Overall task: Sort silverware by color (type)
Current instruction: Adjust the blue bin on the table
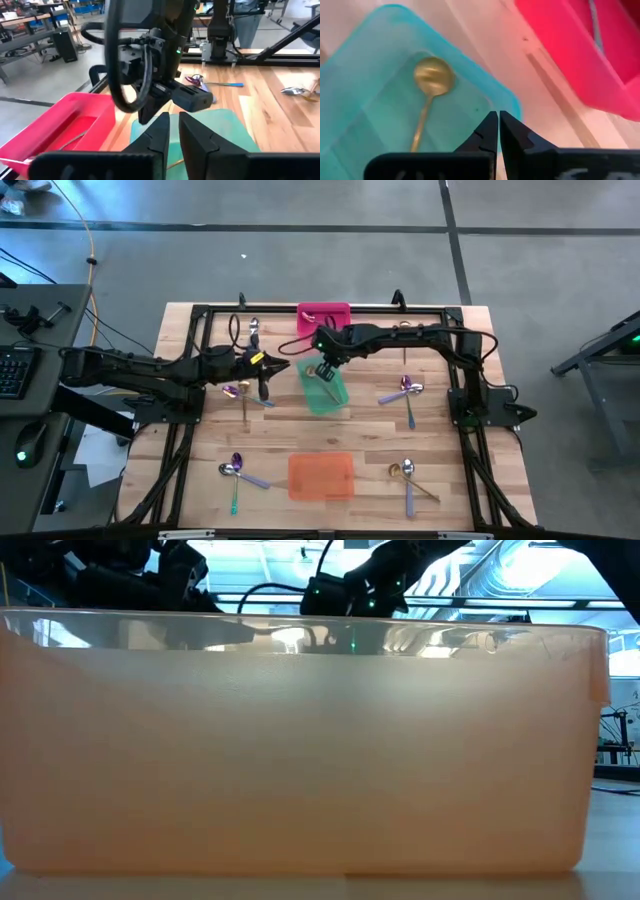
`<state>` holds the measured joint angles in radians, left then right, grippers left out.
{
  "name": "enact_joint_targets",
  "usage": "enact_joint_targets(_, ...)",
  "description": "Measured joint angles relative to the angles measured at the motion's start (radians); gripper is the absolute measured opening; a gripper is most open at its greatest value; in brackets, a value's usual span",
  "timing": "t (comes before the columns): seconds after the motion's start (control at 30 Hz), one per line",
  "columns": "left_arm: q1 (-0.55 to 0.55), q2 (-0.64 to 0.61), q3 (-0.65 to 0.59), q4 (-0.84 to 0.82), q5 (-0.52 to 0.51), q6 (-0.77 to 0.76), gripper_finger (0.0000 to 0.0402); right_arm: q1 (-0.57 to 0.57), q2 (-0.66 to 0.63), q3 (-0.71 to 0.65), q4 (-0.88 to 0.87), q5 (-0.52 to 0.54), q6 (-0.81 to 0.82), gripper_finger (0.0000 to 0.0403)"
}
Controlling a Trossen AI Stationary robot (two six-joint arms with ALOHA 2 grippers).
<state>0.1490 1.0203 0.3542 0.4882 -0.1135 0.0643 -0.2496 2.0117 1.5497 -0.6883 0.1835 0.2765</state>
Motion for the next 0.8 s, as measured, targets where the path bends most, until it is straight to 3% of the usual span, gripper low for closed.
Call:
enact_joint_targets(0.2,0.017,0.000,0.000,-0.013,0.020,-0.006,0.0002,-0.008,0.000,0.000,-0.018,0.003,0.033,0.0000)
enact_joint_targets(0.53,0.017,0.000,0.000,-0.020,0.020,-0.007,0.0000,-0.008,-0.006,0.000,-0.128,0.061,0.135,0.0000)
enact_joint_targets(0.8,0.017,0.000,0.000,-0.030,0.020,-0.007,0.0000,0.003,-0.068,0.010,-0.124,0.121,0.078,0.0000)
